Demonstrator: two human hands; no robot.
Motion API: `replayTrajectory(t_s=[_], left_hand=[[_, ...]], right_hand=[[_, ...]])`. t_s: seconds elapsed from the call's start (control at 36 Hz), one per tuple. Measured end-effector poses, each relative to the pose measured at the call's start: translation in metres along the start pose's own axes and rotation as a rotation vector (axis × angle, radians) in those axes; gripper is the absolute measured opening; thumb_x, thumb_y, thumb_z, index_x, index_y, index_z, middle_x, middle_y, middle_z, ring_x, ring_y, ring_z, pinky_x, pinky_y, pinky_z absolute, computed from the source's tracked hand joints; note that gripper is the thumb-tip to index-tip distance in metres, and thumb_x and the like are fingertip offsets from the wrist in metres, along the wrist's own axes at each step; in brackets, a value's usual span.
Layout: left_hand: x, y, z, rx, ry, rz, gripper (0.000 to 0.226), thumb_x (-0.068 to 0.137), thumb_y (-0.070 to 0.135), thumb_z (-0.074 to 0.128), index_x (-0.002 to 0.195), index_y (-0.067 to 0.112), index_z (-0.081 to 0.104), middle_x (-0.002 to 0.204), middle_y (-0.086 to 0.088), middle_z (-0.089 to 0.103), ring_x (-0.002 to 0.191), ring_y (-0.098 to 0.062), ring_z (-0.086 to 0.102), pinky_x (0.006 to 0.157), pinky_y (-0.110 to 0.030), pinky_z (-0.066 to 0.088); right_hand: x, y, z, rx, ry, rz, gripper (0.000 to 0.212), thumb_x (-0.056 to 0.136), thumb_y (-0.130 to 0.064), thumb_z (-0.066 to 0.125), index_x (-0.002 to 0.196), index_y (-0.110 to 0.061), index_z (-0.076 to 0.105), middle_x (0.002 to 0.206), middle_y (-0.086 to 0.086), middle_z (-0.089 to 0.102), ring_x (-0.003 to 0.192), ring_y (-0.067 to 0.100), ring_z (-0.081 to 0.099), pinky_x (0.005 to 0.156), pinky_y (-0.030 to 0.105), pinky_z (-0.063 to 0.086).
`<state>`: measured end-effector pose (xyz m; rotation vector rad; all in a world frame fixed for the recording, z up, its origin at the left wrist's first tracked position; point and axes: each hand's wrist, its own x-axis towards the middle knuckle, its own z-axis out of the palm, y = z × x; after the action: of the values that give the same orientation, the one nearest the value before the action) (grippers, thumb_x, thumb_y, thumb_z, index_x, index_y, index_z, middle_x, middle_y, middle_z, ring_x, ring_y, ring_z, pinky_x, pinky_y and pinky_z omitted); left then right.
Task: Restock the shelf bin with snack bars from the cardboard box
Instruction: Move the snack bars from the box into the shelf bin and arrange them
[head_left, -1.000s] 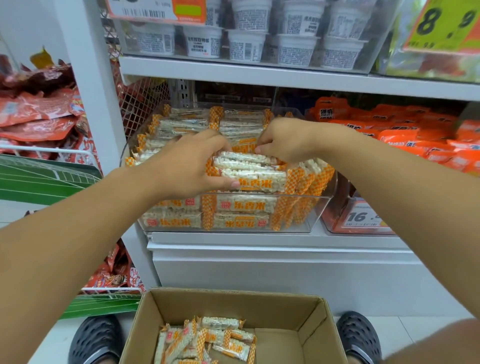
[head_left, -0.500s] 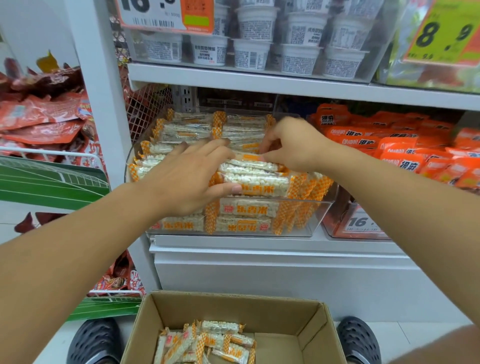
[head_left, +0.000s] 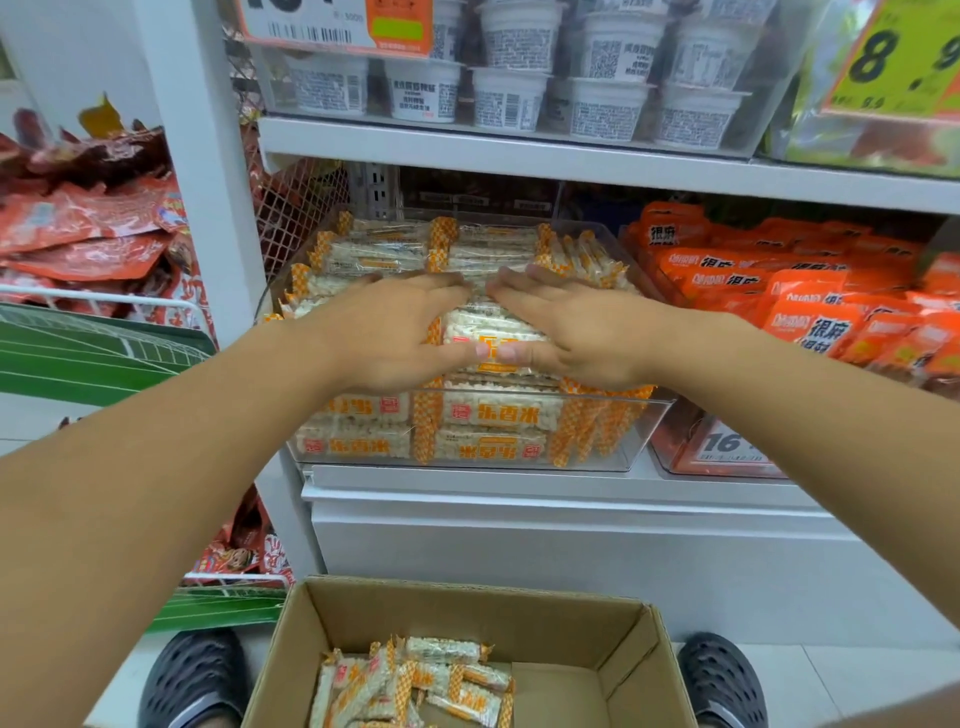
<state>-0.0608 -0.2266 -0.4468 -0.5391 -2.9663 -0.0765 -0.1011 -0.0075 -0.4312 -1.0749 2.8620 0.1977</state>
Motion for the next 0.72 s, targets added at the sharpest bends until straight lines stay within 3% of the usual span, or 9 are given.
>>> replayTrajectory(t_s=[0.06,0.14,0.22,0.28,0.39,0.47,0.64,0.72], left_hand=[[-0.002,-0.003,0.0,-0.013,0.027,0.019,0.098,0.077,0.083,0.022,0.155,0.024,0.027,0.16,0.001,0.031,0.143,-0.021,0.035,0.113,-0.047,0.035],[-0.006,-0.006,0.004,-0.036,0.065,0.042,0.096,0.081,0.082,0.041,0.157,0.03,0.013,0.162,0.003,0.027,0.142,-0.021,0.038,0.111,-0.046,0.039],[-0.012,-0.011,-0.002,-0.039,0.104,-0.018,0.108,0.075,0.087,0.043,0.157,0.029,0.004,0.162,-0.001,0.025,0.14,-0.023,0.04,0.11,-0.047,0.04],[-0.015,-0.021,-0.006,0.067,0.103,-0.077,0.118,0.068,0.097,0.032,0.158,0.024,0.006,0.161,-0.007,0.028,0.142,-0.029,0.036,0.114,-0.048,0.034],[-0.022,-0.033,-0.003,0.22,-0.005,-0.193,0.136,0.057,0.104,0.003,0.155,0.01,0.016,0.161,-0.015,0.024,0.147,-0.032,0.025,0.12,-0.05,0.019],[-0.021,-0.034,0.003,0.245,-0.028,-0.196,0.136,0.056,0.102,-0.004,0.154,0.01,0.02,0.158,-0.015,0.029,0.145,-0.032,0.027,0.121,-0.05,0.017],[-0.019,-0.036,0.003,0.253,-0.033,-0.197,0.134,0.057,0.101,-0.002,0.153,0.011,0.02,0.158,-0.016,0.028,0.145,-0.034,0.028,0.121,-0.049,0.018],[-0.022,-0.034,0.001,0.239,-0.02,-0.184,0.134,0.056,0.102,-0.005,0.155,0.015,0.015,0.161,-0.012,0.025,0.148,-0.03,0.023,0.121,-0.052,0.014]], right_hand=[[0.002,0.0,-0.002,-0.03,-0.014,-0.016,0.1,0.079,-0.081,0.017,0.16,-0.026,-0.001,0.168,-0.002,-0.005,0.155,0.02,-0.002,0.125,0.042,0.008],[0.001,-0.003,-0.008,-0.135,0.019,-0.027,0.089,0.089,-0.075,0.031,0.16,-0.028,0.003,0.168,-0.001,0.005,0.153,0.023,0.013,0.121,0.043,0.02],[-0.003,-0.008,-0.01,-0.226,0.134,-0.023,0.084,0.087,-0.078,0.04,0.155,-0.031,0.025,0.156,0.001,0.042,0.134,0.03,0.048,0.102,0.046,0.045],[-0.003,-0.011,-0.009,-0.243,0.197,-0.016,0.087,0.082,-0.084,0.042,0.15,-0.03,0.032,0.144,0.001,0.054,0.124,0.03,0.055,0.093,0.046,0.048],[-0.007,-0.017,-0.008,-0.138,0.213,0.023,0.102,0.08,-0.087,0.035,0.158,-0.025,0.013,0.162,0.006,0.025,0.143,0.031,0.034,0.11,0.05,0.034],[-0.006,-0.022,-0.005,-0.1,0.142,0.07,0.106,0.08,-0.088,0.026,0.16,-0.021,0.002,0.168,0.007,0.005,0.151,0.032,0.017,0.119,0.049,0.021],[0.003,-0.023,0.004,-0.09,0.11,0.104,0.112,0.077,-0.09,0.011,0.16,-0.015,0.005,0.167,0.011,0.006,0.153,0.029,0.011,0.122,0.048,0.022],[0.0,-0.025,0.002,-0.09,0.134,0.114,0.105,0.081,-0.088,0.011,0.16,-0.018,0.008,0.167,0.007,0.009,0.153,0.027,0.012,0.122,0.055,0.015]])
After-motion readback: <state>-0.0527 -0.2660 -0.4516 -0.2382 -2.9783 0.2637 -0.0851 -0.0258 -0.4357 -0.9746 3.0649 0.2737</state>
